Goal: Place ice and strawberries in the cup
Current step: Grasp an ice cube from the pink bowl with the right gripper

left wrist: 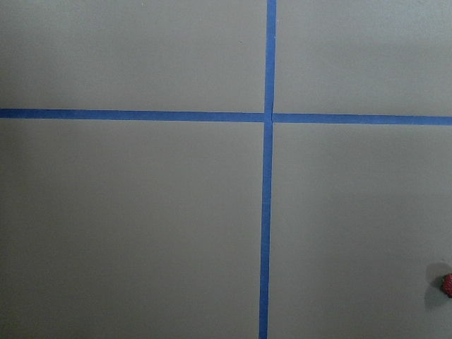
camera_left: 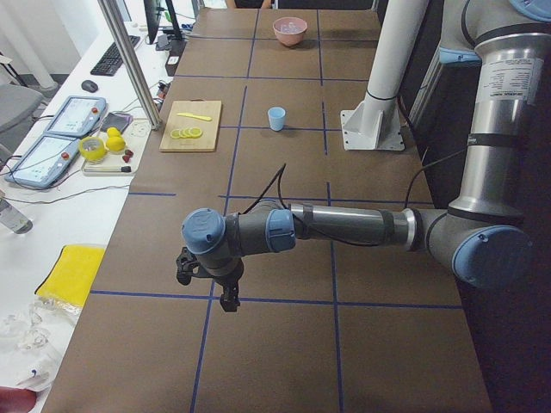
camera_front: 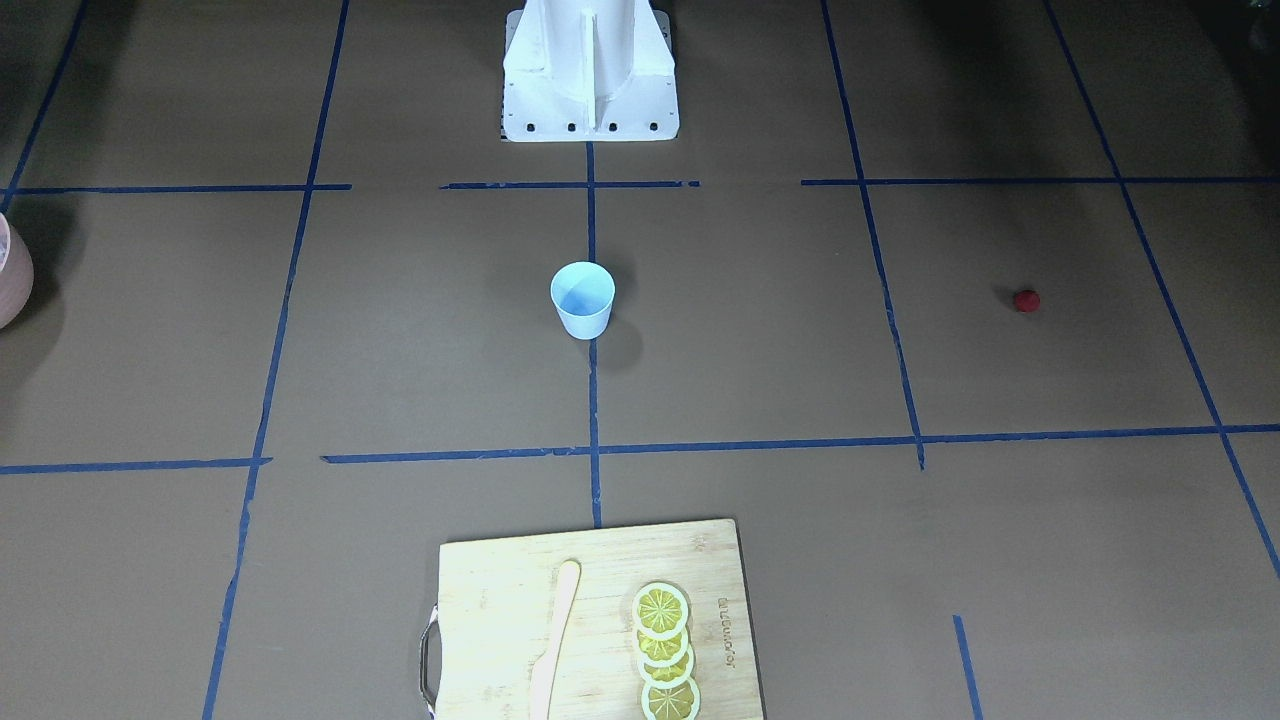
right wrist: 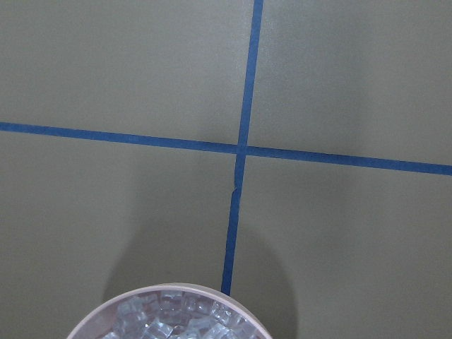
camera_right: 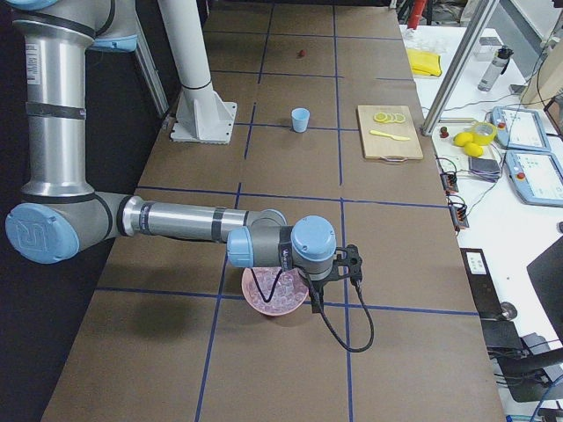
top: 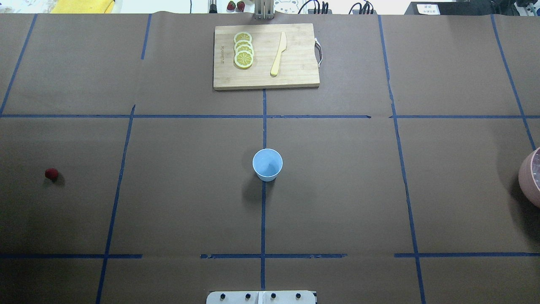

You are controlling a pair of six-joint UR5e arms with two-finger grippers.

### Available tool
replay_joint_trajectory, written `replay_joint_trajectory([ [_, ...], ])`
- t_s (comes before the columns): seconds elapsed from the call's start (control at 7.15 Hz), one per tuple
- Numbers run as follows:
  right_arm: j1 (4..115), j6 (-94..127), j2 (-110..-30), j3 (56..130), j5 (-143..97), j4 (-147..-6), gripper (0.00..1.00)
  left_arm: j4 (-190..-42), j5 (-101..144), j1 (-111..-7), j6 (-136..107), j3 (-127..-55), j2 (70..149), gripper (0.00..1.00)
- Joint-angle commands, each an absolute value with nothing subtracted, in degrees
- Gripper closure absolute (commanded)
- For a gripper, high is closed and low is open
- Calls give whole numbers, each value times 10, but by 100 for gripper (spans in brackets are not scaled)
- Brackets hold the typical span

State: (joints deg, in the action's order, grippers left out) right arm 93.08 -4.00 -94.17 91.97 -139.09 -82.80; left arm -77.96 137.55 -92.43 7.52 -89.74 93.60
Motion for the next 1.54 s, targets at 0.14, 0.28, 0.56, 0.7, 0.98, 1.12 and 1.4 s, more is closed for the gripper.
replay_joint_trajectory([
  [0.14, 931, -40, -942, 918, -1391, -828, 0, -780, 1376, -924, 73, -897, 936, 0],
  [0.28, 930, -43, -943, 913, -1390, -828, 0, -780, 1376, -925, 73, -897, 937, 0],
  [0.56, 930, -15, -932, 928, -1385, -826, 0, -780, 1376, -925, 73, -903, 937, 0],
  [0.7, 930, -12, -931, 950, -1386, -827, 0, -780, 1376, -927, 73, -906, 937, 0],
  [0.98, 928, -8, -941, 957, -1395, -825, 0, -780, 1375, -932, 72, -916, 938, 0],
  [1.12, 928, -6, -944, 960, -1394, -822, 0, -780, 1375, -932, 72, -917, 938, 0],
  [1.4, 915, -7, -941, 962, -1388, -820, 0, -780, 1375, -933, 73, -921, 937, 0],
])
